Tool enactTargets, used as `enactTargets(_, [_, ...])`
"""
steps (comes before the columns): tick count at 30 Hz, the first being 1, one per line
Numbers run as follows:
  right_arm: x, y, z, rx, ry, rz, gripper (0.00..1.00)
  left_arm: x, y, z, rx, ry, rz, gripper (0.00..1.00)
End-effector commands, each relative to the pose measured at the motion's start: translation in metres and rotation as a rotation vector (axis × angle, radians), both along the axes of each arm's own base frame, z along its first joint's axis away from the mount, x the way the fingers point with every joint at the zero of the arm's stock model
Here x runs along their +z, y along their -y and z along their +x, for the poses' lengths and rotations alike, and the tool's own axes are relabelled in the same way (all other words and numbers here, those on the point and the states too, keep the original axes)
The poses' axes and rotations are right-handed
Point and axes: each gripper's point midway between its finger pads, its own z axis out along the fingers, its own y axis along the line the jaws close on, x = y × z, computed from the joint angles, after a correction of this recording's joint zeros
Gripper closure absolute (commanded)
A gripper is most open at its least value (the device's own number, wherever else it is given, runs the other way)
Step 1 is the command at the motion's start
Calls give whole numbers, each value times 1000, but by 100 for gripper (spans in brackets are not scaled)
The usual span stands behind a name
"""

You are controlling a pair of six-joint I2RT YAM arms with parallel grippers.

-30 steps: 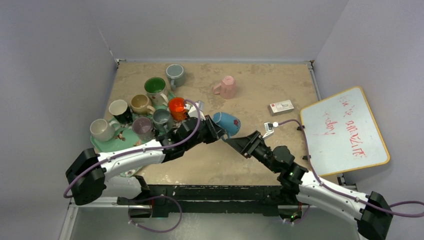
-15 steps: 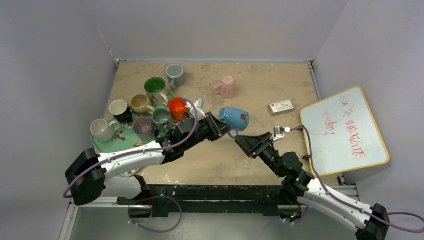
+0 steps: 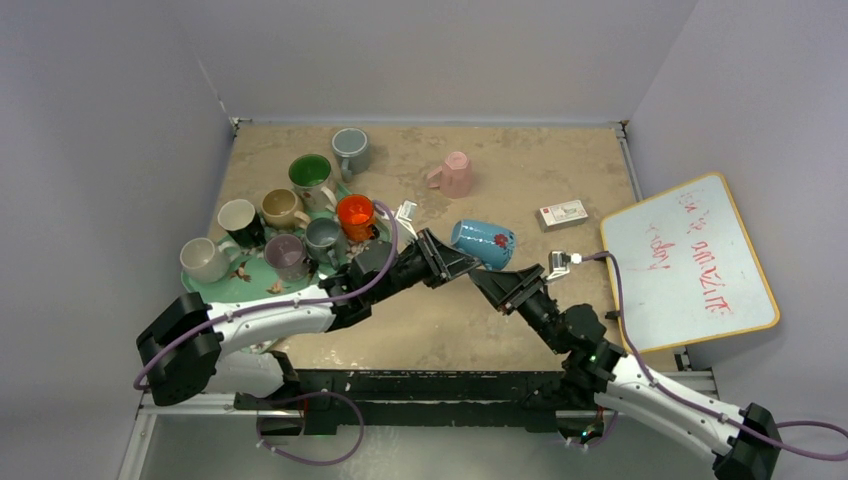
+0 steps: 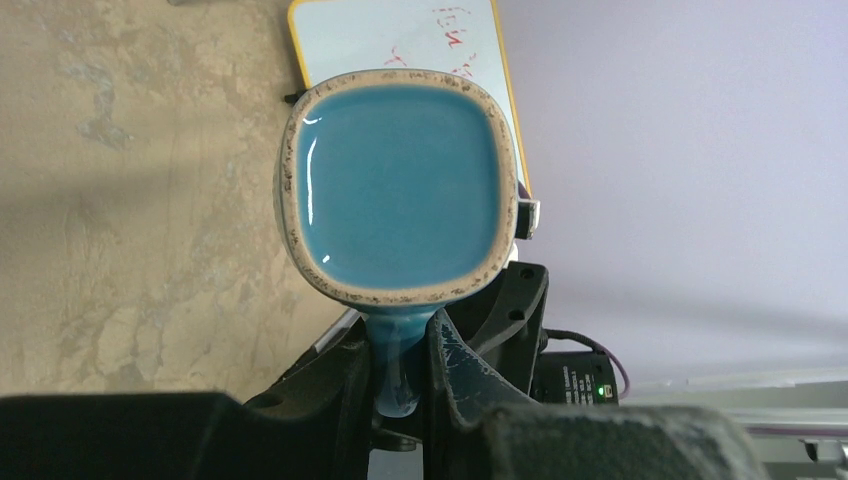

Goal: Turn the mug right side up
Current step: Turn over the cup at the center of the board.

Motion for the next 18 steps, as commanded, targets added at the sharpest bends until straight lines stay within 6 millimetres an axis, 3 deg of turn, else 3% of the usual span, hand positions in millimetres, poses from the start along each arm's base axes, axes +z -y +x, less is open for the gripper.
enactTargets(1, [42, 14, -1, -44, 108, 129, 58, 53, -6, -13, -31, 70, -181, 100])
enactTargets(7, [49, 14, -2, -37, 119, 158, 56, 53, -2, -17, -63, 57, -222, 100])
enactTargets(11, [52, 12, -3, -27, 126, 161, 71, 55, 2, -20, -89, 58, -243, 100])
enactTargets(15, [53, 10, -2, -28, 146, 157, 100, 53, 4, -24, -112, 67, -258, 100])
enactTargets(18, [49, 11, -1, -37, 143, 137, 100, 41, -2, -24, -95, 58, -242, 100])
